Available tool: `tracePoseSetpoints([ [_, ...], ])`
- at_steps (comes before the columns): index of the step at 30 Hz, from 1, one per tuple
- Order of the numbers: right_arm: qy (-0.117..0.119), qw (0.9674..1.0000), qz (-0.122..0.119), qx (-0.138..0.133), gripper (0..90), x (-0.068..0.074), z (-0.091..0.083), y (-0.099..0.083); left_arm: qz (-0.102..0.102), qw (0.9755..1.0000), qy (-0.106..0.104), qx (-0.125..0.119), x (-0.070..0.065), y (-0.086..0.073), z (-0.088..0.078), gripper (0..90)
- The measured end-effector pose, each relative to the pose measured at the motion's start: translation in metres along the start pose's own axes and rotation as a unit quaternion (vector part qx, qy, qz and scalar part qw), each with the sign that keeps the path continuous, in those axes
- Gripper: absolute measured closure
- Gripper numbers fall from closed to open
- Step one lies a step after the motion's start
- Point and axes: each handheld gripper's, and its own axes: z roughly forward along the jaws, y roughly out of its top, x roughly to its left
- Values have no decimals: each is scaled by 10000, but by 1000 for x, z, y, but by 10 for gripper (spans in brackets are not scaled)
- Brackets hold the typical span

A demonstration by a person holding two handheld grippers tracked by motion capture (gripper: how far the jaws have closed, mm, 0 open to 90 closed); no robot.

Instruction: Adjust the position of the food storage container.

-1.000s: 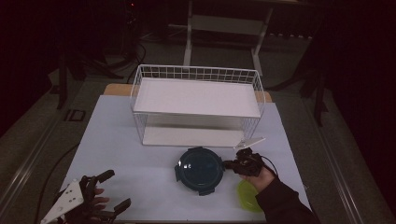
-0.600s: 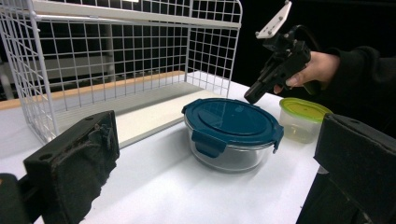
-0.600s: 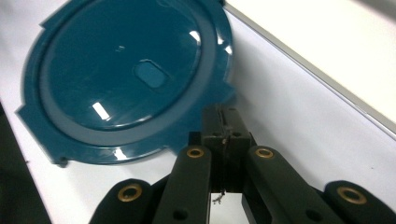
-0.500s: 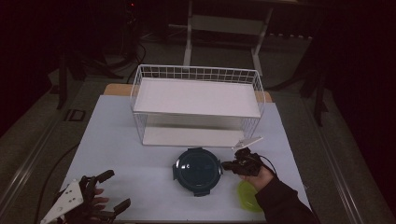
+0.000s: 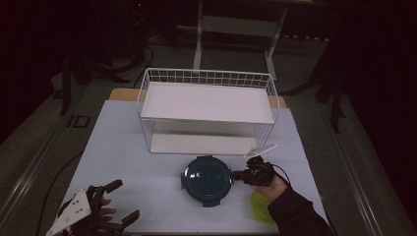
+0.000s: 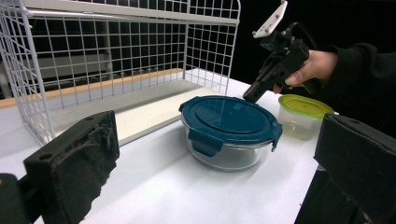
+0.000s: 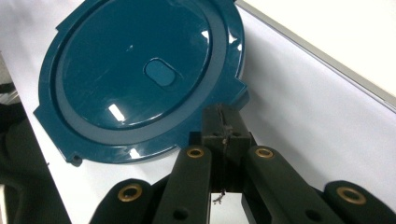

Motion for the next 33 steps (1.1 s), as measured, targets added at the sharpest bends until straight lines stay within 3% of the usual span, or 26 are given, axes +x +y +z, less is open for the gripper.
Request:
tracePoseSetpoints([
  [7, -15, 10000, -36, 41, 900, 5, -1, -1, 10, 10000, -9, 22, -1, 0, 1, 0],
  [12, 132, 9999, -63, 29, 900, 10, 2, -2, 48, 10000, 0, 41, -1, 0, 2, 0],
  [16, 37, 9996, -243, 129, 900, 18, 6, 4, 59, 10000, -16, 42, -2, 0, 2, 0],
  [21, 130, 9997, -204, 41, 900, 21, 14, 10, 40, 10000, -13, 45, -1, 0, 2, 0],
  [33, 379, 9980, -498, 131, 900, 44, 37, 31, 35, 10000, -42, 49, -2, 0, 2, 0],
])
